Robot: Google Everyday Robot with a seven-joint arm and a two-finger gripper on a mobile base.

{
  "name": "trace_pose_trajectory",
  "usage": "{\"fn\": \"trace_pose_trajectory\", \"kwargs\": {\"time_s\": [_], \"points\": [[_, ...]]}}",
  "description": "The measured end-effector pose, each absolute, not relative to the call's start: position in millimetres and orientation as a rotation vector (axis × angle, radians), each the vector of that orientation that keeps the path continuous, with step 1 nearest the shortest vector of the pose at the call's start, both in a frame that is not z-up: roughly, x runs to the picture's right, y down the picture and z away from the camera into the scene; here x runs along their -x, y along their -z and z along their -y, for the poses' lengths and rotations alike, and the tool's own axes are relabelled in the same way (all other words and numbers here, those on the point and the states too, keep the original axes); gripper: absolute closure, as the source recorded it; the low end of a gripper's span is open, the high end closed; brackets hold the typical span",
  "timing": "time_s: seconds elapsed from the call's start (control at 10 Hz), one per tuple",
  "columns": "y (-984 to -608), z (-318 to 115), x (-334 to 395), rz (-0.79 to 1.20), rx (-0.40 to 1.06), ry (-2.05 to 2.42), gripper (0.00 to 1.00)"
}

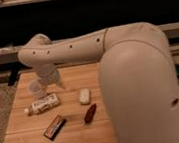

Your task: Place the ceramic cup in the ceramic bowl

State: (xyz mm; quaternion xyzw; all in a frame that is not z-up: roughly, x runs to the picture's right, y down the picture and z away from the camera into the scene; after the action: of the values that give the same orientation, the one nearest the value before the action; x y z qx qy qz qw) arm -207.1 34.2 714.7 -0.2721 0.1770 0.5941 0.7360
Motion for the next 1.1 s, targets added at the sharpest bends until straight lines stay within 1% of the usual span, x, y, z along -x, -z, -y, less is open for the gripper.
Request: {"fn": "trace_pose_trajectory", "kwargs": {"time_s": [0.3,0.6,1.1], "points": [[-731,-10,247,-0.343,0.622,-1.243,0.35],[-761,14,272,-0.306,0.657,-1.223,0.35],[-792,3,287,-0.292,0.677,-1.209,0.35]]}}
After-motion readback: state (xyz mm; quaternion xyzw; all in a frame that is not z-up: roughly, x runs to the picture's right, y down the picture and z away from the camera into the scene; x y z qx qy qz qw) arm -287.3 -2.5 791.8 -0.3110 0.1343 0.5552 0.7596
